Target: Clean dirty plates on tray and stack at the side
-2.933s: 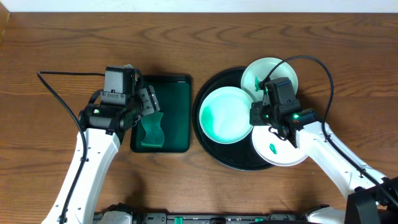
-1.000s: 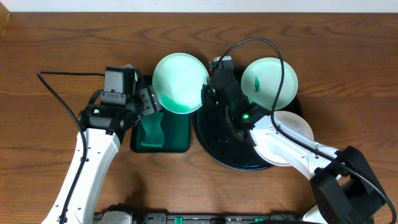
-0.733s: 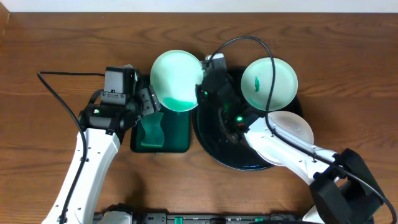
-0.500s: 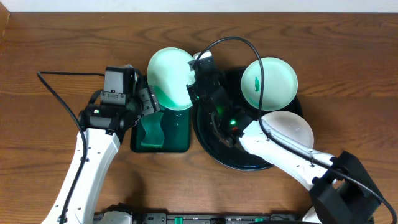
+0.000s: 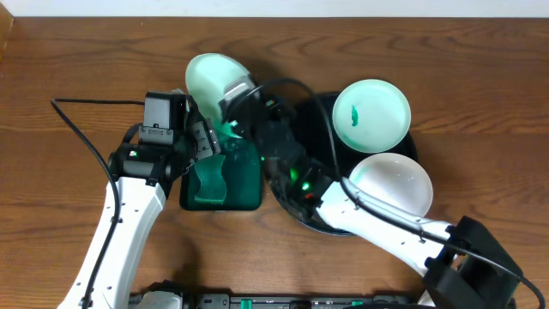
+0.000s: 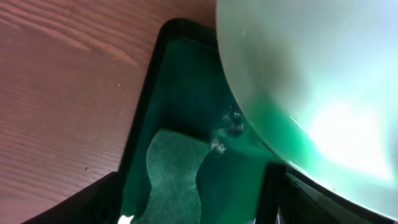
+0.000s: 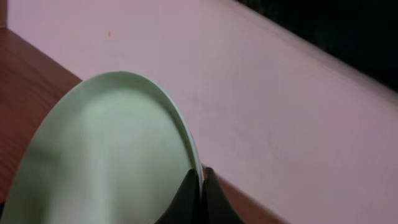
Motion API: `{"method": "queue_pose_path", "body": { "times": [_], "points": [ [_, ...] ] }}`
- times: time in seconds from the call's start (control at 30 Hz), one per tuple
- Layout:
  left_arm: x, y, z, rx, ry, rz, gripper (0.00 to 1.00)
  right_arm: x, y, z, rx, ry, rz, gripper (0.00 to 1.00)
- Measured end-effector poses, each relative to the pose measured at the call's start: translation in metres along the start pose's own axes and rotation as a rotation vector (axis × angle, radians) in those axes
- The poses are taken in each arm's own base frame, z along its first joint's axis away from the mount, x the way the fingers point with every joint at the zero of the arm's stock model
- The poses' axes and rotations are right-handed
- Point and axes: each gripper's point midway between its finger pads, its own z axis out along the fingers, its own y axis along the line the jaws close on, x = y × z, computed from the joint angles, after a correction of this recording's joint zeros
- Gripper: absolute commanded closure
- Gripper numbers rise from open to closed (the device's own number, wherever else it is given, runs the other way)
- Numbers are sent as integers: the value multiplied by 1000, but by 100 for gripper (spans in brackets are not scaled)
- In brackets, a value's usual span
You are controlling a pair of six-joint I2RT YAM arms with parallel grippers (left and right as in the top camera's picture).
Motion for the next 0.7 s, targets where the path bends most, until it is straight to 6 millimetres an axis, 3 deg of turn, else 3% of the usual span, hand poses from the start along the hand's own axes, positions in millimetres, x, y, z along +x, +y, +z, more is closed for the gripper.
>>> {"method": "queue_pose_path", "body": {
  "times": [0.27, 0.7],
  "points": [
    [0, 0, 0, 0, 0, 0, 20, -27, 2, -10, 40, -80, -198, 99],
    [0, 0, 0, 0, 0, 0, 20, -36, 6, -16, 55, -99, -316, 99]
  ]
}}
